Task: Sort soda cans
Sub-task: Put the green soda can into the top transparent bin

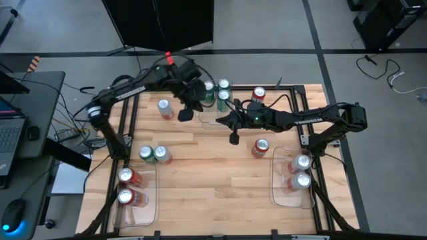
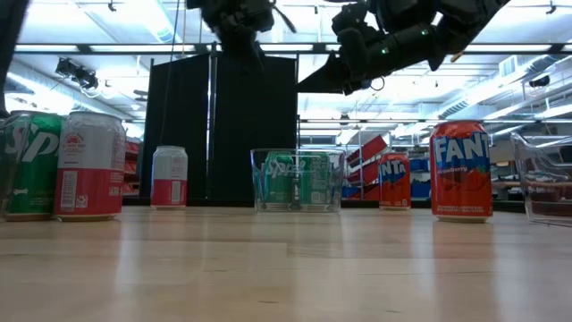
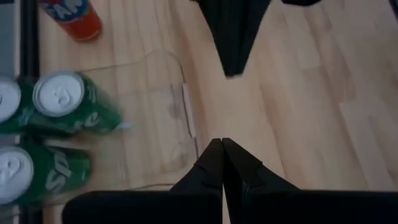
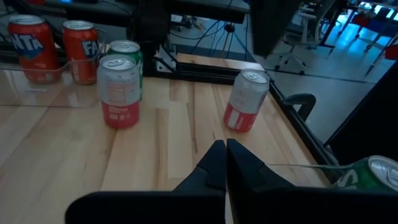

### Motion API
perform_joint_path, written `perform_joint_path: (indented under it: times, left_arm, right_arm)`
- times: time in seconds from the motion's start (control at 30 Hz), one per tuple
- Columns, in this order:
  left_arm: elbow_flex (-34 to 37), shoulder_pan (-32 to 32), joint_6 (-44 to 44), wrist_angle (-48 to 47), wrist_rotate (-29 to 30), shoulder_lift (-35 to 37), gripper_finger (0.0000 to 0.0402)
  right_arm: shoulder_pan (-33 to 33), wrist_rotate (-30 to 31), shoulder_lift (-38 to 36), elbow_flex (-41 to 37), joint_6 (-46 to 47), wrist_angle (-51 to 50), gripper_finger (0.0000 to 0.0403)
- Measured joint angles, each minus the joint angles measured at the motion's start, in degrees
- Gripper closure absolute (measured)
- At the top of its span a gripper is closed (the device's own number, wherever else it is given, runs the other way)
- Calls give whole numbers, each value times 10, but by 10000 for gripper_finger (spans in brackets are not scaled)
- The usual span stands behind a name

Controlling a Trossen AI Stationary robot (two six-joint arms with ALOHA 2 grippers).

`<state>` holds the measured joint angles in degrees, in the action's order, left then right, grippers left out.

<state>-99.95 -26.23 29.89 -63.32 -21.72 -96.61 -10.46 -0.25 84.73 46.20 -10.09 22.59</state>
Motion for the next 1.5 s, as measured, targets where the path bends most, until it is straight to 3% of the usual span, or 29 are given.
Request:
perform_joint_path:
  times: [0.27, 0.63, 0.8, 1.07, 1.2, 1.33, 1.5]
  left_arm:
    - [189, 0, -115, 37, 87, 175, 401]
    - [307, 1, -372, -64, 178, 327, 401]
    - [325, 18, -412, -125, 169, 342, 401]
    - [325, 151, -466, -162, 164, 342, 401]
    - [325, 188, -590, -221, 162, 341, 401]
    - [325, 208, -699, -243, 113, 341, 400]
    - [325, 221, -728, -230, 103, 337, 388]
  right_arm:
    - [12, 1, 0, -7, 13, 13, 403]
    - [42, 2, 5, -7, 16, 28, 403]
    - [48, 2, 5, -7, 26, 35, 403]
    - [48, 2, 5, -7, 26, 35, 402]
    - [48, 2, 5, -7, 30, 35, 402]
    - [48, 2, 5, -7, 39, 35, 401]
    - [48, 2, 5, -7, 39, 35, 399]
